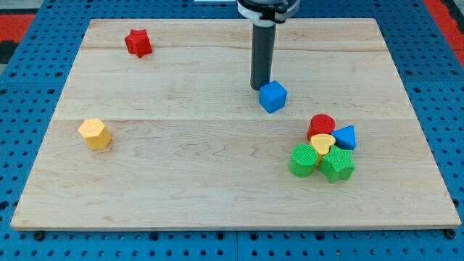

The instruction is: Move the red star to the left of the red circle

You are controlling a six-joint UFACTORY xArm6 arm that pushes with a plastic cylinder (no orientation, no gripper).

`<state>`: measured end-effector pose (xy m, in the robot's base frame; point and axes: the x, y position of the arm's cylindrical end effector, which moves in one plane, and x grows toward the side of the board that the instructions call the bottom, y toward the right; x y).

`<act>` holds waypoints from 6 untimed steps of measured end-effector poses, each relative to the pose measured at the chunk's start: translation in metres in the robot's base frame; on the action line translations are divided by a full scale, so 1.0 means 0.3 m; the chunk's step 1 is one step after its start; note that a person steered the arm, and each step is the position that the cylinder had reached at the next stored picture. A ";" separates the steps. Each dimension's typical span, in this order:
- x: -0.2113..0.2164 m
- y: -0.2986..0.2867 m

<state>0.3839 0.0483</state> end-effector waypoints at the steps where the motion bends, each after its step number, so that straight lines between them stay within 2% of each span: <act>1: 0.084 0.064; 2: 0.122 0.098; 3: 0.030 -0.006; 4: -0.129 -0.049; 5: -0.340 -0.208; 6: -0.482 -0.452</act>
<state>0.2394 -0.0874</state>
